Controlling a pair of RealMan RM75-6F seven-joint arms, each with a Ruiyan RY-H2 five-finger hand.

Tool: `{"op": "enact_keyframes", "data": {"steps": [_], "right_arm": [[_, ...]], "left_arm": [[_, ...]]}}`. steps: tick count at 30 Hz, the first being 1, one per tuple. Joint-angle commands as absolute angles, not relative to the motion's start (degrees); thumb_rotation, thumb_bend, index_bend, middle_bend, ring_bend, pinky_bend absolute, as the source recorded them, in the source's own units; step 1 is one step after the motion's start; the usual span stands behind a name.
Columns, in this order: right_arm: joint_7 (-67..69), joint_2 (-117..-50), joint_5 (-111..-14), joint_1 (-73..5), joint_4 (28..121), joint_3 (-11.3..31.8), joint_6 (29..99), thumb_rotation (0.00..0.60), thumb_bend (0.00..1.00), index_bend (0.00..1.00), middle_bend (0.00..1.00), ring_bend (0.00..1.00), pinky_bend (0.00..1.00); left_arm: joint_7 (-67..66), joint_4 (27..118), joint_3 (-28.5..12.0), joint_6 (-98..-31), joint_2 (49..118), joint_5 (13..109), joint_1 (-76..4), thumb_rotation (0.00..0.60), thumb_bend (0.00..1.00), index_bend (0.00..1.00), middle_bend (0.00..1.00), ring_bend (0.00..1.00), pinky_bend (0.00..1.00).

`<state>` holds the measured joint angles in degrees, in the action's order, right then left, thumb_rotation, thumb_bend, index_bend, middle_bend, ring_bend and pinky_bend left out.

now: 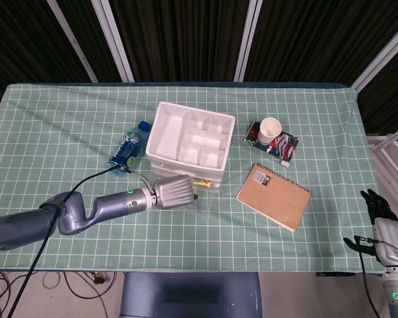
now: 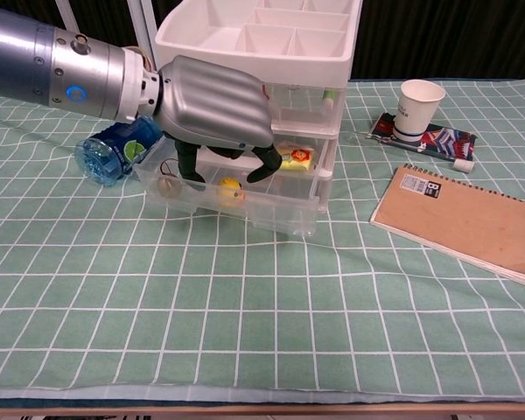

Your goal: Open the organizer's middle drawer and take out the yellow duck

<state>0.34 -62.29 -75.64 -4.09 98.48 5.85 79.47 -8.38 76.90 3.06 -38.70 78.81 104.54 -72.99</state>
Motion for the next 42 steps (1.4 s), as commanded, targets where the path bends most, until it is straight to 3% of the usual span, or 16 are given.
{"op": "enact_keyframes", "data": {"steps": [1, 8, 16, 31, 42], "right_arm": [[0.31, -62.28, -75.67, -4.10, 98.52, 5.83, 79.47, 0.600, 0.07, 0.00, 0.00, 0.00, 0.23], [0.48, -62.23, -75.58, -4.10, 98.65, 5.85, 79.40, 0.600, 0.07, 0.00, 0.00, 0.00, 0.23], [0.68, -62.15, -75.59, -4.11, 98.76, 5.81, 79.28, 0.600, 0.07, 0.00, 0.00, 0.00, 0.23], [0.99, -61.98, -75.45, -4.11, 99.03, 5.80, 79.09, 0.600, 0.07, 0.00, 0.00, 0.00, 0.23], [0.88, -61.94, -75.74, -4.05, 98.98, 5.74, 79.33, 0.600, 0.07, 0.00, 0.00, 0.00, 0.23]], "left_arm": [[-8.52, 76.82, 3.22, -38.48, 79.01, 104.35, -73.04, 0.600, 0.07, 0.46, 1.00, 1.00, 1.00], [-8.81, 76.84, 3.52, -38.01, 79.70, 103.83, -73.19, 0.600, 0.14, 0.49, 1.00, 1.00, 1.00], [-9.02, 76.88, 3.80, -38.34, 80.09, 103.45, -72.96, 0.600, 0.32, 0.57, 1.00, 1.00, 1.00], [-11.35, 77.79, 1.66, -42.69, 78.30, 102.18, -71.59, 0.600, 0.36, 0.59, 1.00, 1.00, 1.00], [-15.49, 87.76, -0.24, -49.42, 69.32, 100.22, -66.91, 0.600, 0.36, 0.59, 1.00, 1.00, 1.00]]}}
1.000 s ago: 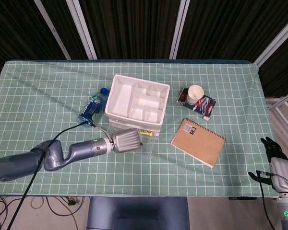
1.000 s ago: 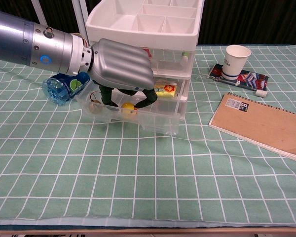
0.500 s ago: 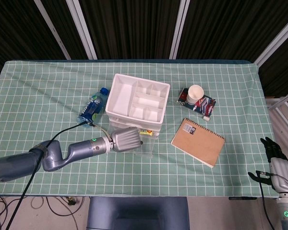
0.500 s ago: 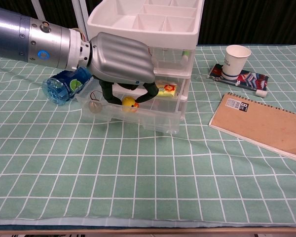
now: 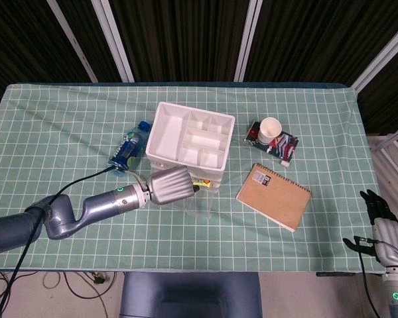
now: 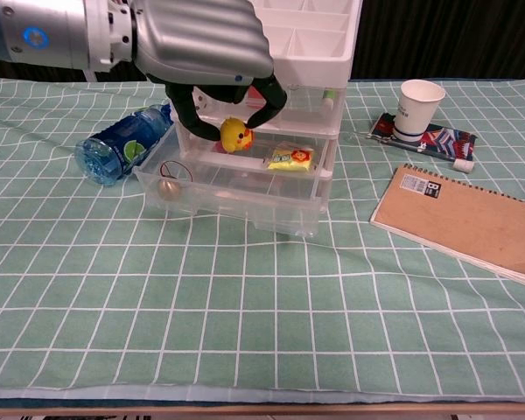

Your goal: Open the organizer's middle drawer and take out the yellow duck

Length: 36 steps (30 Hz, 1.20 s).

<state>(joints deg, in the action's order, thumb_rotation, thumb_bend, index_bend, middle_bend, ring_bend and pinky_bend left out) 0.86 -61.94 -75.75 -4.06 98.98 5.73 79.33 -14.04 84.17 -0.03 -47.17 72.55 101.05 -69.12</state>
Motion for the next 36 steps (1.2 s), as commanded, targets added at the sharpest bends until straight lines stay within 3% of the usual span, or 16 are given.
{"op": "enact_keyframes", "data": {"steps": [1, 9, 17, 25, 36], "right_arm": [[0.89, -61.92, -75.74, -4.05, 98.98, 5.74, 79.32, 0.600, 0.07, 0.00, 0.00, 0.00, 0.23], [0.49, -62.00, -76.14, -4.03, 99.06, 5.58, 79.53, 0.600, 0.07, 0.00, 0.00, 0.00, 0.23], [0.10, -62.12, -76.25, -3.96, 99.31, 5.55, 79.82, 0.600, 0.07, 0.00, 0.00, 0.00, 0.23], [0.41, -61.99, -76.15, -3.87, 99.72, 5.57, 79.84, 0.600, 0.07, 0.00, 0.00, 0.00, 0.23], [0.97, -62.01, -75.89, -3.83, 99.69, 5.78, 79.89, 0.600, 0.07, 0.00, 0.00, 0.00, 0.23]], "left_arm": [[-15.83, 88.82, -0.08, -50.05, 68.29, 100.04, -66.15, 0.600, 0.36, 0.59, 1.00, 1.00, 1.00], [-17.61, 93.66, 2.12, -54.56, 62.18, 99.36, -60.09, 0.600, 0.36, 0.59, 1.00, 1.00, 1.00], [-17.37, 92.80, 5.35, -58.57, 60.22, 96.04, -52.23, 0.600, 0.37, 0.59, 1.00, 1.00, 1.00], [-21.11, 91.02, 8.25, -57.85, 63.50, 91.21, -45.42, 0.600, 0.38, 0.58, 1.00, 1.00, 1.00], [-28.37, 89.98, 7.40, -53.22, 71.03, 83.41, -42.26, 0.600, 0.38, 0.57, 1.00, 1.00, 1.00]]}}
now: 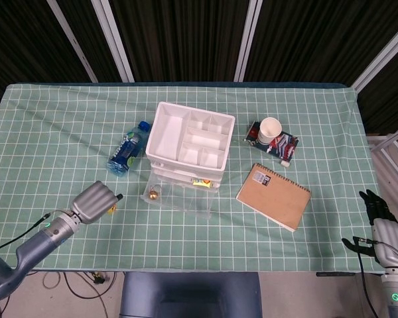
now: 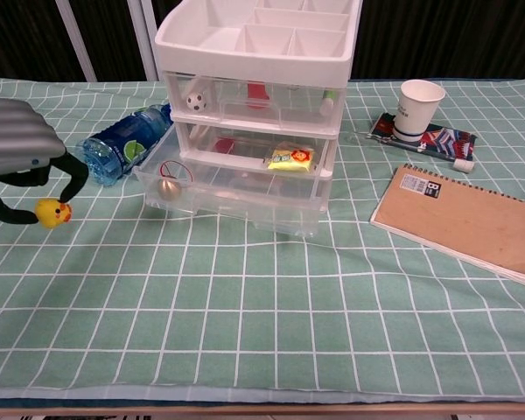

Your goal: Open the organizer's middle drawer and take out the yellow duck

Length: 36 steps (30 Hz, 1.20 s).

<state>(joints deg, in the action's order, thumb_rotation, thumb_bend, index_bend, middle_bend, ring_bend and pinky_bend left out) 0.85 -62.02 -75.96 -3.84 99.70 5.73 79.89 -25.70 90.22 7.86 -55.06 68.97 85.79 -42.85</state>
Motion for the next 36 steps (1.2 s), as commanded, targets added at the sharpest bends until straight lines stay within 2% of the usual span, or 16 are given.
{"op": "enact_keyframes", "data": {"steps": [1, 14, 17, 21, 30, 32, 36], "right_arm": [[1.02, -62.01, -75.88, -3.83, 99.68, 5.80, 79.88, 0.600, 0.07, 0.00, 0.00, 0.00, 0.23], [1.43, -61.89, -75.85, -3.85, 99.70, 5.77, 79.65, 0.600, 0.07, 0.00, 0.00, 0.00, 0.23], [1.42, -61.89, -75.92, -3.84, 99.71, 5.76, 79.70, 0.600, 0.07, 0.00, 0.00, 0.00, 0.23], [1.38, -61.90, -75.94, -3.83, 99.70, 5.72, 79.71, 0.600, 0.07, 0.00, 0.00, 0.00, 0.23], [1.24, -61.86, -76.19, -3.81, 99.61, 5.58, 79.71, 0.600, 0.07, 0.00, 0.00, 0.00, 0.23], [1.18, -61.87, -76.24, -3.82, 99.59, 5.57, 79.73, 0.600, 0.07, 0.00, 0.00, 0.00, 0.23], [0.88, -61.92, -76.40, -3.85, 99.46, 5.46, 79.71, 0.600, 0.07, 0.00, 0.00, 0.00, 0.23]], "left_arm": [[-29.13, 90.00, 7.25, -52.87, 71.52, 82.85, -42.22, 0.600, 0.37, 0.57, 1.00, 1.00, 1.00], [-37.38, 88.78, 6.10, -50.24, 77.81, 77.15, -41.46, 0.600, 0.26, 0.55, 1.00, 1.00, 1.00], [-38.57, 88.87, 5.93, -50.12, 78.39, 76.49, -41.41, 0.600, 0.19, 0.49, 1.00, 1.00, 1.00], [-39.34, 89.11, 5.65, -50.78, 78.56, 76.17, -41.10, 0.600, 0.08, 0.36, 1.00, 1.00, 1.00], [-35.84, 92.79, 2.23, -62.13, 75.81, 78.70, -37.25, 0.600, 0.02, 0.26, 0.99, 0.99, 1.00], [-34.72, 93.98, 1.73, -64.84, 75.06, 79.39, -36.11, 0.600, 0.02, 0.24, 0.94, 0.94, 1.00], [-30.49, 97.10, 1.62, -74.12, 73.25, 81.99, -31.16, 0.600, 0.05, 0.20, 0.72, 0.77, 0.91]]}}
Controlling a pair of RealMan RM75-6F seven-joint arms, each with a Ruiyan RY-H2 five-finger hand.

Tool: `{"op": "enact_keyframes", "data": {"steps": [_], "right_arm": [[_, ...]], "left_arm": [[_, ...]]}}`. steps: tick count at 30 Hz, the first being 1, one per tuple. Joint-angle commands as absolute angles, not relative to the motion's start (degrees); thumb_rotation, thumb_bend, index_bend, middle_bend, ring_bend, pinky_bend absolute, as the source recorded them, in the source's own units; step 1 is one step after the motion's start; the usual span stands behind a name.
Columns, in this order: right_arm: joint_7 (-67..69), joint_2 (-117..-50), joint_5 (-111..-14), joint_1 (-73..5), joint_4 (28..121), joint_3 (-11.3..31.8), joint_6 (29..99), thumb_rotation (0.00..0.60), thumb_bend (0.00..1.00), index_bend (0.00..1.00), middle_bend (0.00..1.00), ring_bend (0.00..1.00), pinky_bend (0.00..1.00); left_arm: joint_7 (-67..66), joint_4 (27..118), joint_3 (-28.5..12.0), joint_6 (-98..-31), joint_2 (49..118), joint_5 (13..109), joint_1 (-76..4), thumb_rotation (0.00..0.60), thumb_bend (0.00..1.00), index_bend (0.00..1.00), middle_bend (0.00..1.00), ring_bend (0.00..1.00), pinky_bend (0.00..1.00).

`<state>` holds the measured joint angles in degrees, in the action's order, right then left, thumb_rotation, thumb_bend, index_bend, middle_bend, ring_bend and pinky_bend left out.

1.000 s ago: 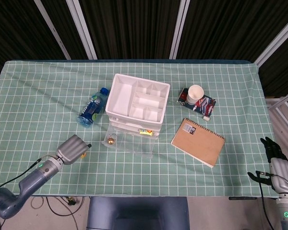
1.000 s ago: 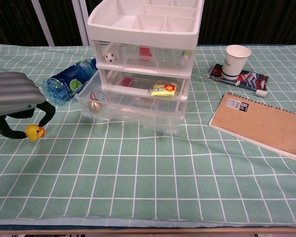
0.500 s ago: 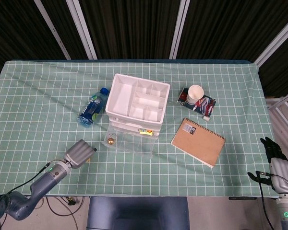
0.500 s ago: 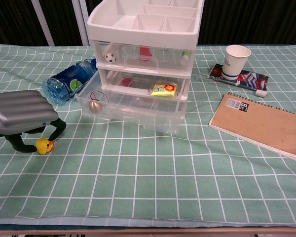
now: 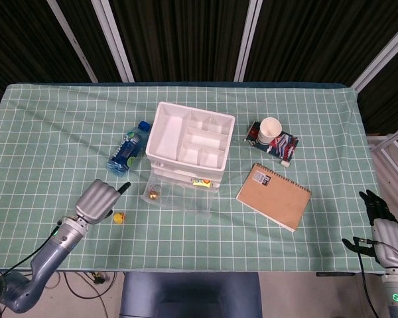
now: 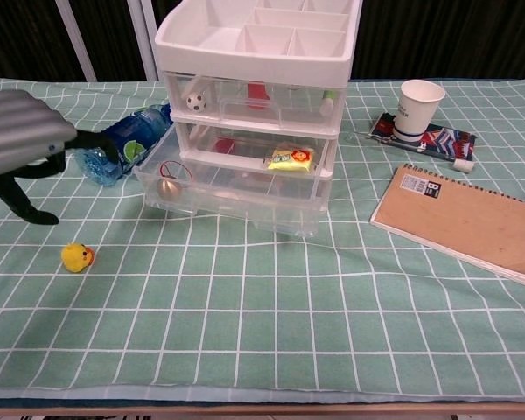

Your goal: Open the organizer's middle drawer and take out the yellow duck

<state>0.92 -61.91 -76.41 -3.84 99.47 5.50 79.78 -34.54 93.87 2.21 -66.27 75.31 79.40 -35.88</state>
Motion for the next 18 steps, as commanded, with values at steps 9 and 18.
{"op": "enact_keyframes", "data": {"steps": [9, 18], "right_arm": [[-2.82, -62.00, -78.04, -4.32, 98.12, 4.78, 79.92, 0.600, 0.07, 0.00, 0.00, 0.00, 0.23], [-7.12, -63.39, -81.47, -4.07, 95.55, 4.36, 83.18, 0.600, 0.06, 0.00, 0.00, 0.00, 0.23]], "left_arm": [[-23.79, 100.21, 4.78, -88.01, 72.09, 83.21, -19.42, 0.600, 0.06, 0.03, 0.04, 0.11, 0.31], [-19.55, 95.84, 6.90, -92.94, 72.45, 82.63, -12.04, 0.600, 0.03, 0.00, 0.00, 0.00, 0.03]]}}
